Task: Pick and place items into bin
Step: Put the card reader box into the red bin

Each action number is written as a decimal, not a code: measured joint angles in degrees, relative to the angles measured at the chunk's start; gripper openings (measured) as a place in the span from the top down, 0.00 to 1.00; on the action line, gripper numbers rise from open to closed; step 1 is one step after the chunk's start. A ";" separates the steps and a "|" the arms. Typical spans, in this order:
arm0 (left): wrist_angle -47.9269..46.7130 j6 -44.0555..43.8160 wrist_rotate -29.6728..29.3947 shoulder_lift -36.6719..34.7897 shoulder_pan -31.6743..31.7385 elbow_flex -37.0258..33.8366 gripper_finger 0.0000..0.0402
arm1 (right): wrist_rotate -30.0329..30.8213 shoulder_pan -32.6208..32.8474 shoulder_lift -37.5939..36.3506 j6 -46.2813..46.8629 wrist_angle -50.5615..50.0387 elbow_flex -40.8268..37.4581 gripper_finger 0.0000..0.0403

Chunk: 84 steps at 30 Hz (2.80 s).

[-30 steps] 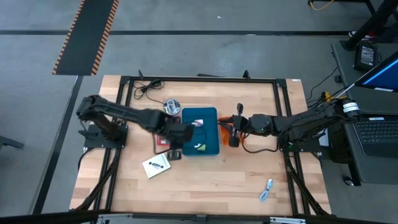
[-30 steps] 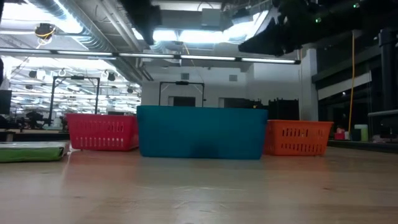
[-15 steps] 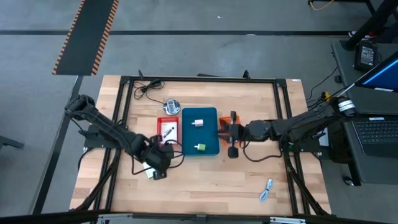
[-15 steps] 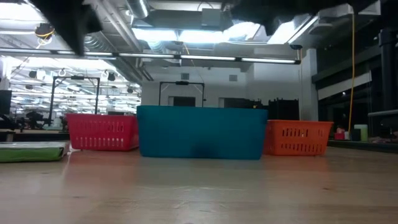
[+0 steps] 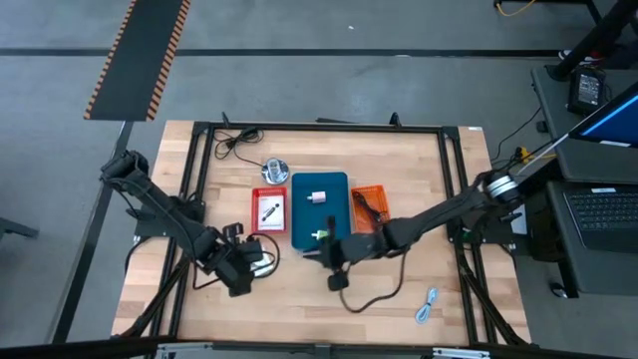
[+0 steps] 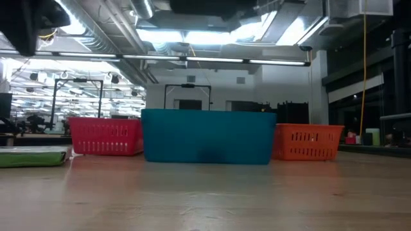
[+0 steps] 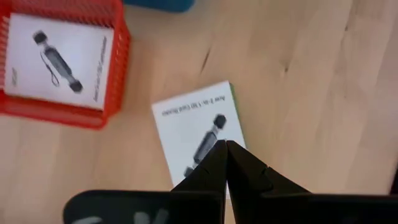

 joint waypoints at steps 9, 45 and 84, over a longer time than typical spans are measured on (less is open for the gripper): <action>-4.58 -14.45 0.34 0.53 -6.26 0.02 1.00 | 0.06 0.97 9.34 -2.98 -4.84 10.92 0.93; 17.39 -20.59 5.99 -17.78 -4.07 -27.92 0.99 | 0.09 4.52 14.85 0.60 -5.02 15.97 0.93; 20.09 -23.09 9.44 -10.22 -4.11 -29.51 0.99 | 0.09 3.23 17.19 1.67 -4.52 15.84 0.93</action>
